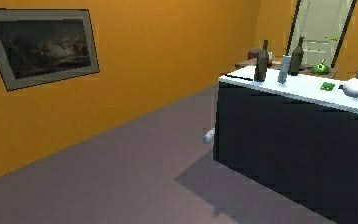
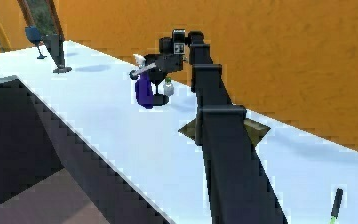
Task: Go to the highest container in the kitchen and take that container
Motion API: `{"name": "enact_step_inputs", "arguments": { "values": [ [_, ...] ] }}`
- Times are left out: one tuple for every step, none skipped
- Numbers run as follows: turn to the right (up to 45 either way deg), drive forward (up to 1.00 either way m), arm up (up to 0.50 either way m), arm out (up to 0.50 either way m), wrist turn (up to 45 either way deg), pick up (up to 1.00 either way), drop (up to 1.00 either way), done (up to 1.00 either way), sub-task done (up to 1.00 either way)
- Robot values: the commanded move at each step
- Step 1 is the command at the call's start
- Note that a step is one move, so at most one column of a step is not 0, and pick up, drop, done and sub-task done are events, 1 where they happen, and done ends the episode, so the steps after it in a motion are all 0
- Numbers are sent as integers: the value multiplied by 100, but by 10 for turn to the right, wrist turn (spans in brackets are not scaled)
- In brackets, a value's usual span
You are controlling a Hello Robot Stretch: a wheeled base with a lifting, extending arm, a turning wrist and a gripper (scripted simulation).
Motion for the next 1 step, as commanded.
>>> {"name": "enact_step_inputs", "arguments": {
  "values": [
    [0,0,0,0,0,0,0,100,0]
  ]
}}
